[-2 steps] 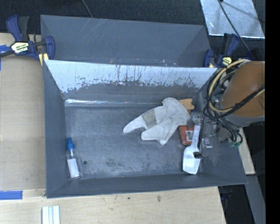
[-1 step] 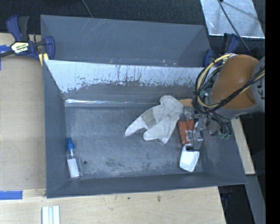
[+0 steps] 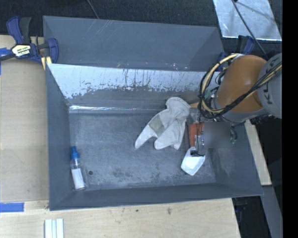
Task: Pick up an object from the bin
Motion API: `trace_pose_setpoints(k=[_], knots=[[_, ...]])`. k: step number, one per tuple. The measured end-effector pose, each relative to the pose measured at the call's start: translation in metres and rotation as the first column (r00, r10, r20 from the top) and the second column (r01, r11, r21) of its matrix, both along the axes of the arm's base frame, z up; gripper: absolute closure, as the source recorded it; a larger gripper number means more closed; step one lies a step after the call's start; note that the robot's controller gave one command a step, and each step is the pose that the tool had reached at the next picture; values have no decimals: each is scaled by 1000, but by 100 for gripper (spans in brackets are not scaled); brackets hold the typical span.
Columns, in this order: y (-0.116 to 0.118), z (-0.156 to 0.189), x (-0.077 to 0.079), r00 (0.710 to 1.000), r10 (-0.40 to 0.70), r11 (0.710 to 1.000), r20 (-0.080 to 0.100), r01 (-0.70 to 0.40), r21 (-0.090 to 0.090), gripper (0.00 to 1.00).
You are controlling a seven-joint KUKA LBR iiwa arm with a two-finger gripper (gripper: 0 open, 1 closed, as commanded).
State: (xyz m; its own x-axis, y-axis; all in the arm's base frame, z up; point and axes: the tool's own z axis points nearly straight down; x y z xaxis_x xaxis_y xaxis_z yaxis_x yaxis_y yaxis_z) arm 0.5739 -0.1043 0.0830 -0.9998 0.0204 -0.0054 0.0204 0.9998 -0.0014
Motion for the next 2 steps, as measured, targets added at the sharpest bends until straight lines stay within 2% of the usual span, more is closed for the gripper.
trace_pose_setpoints(k=[1,2], knots=[[3,-16,16,994,92,996,-52,-91,14,100],[3,-17,16,994,92,996,-52,-92,14,100]])
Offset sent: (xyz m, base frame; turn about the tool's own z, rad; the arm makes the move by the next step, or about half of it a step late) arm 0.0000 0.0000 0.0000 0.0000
